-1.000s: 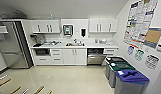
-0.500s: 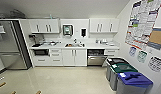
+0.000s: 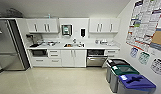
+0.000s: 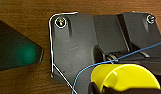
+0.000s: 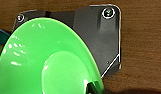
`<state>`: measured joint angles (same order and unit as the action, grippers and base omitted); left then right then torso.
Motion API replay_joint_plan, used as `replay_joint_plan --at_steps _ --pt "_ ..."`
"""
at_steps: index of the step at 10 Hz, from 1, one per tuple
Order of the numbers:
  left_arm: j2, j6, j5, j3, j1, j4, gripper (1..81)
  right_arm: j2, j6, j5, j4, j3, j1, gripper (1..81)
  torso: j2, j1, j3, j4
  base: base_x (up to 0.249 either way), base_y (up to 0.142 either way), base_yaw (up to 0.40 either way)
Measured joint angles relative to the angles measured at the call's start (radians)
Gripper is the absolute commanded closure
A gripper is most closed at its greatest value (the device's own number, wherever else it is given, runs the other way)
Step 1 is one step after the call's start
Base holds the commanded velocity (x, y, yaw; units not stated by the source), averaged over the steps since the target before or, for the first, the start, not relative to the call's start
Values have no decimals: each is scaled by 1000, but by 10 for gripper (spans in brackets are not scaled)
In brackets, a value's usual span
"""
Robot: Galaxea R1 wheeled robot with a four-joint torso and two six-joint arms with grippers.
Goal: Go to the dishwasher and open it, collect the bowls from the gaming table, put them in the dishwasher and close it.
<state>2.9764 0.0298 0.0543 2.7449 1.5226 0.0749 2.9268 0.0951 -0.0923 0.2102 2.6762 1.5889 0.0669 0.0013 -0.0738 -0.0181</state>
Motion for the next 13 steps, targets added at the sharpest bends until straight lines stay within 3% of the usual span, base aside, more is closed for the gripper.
replay_joint_plan --at_steps 6,13 --pt "-1 0 1 1 -3 0 811 0 -1 0 0 1 1 811 0 0 0 0 128 -78 0" --pt "-3 0 1 1 -4 0 811 0 -1 0 0 1 0 811 0 0 0 0 115 0 0"
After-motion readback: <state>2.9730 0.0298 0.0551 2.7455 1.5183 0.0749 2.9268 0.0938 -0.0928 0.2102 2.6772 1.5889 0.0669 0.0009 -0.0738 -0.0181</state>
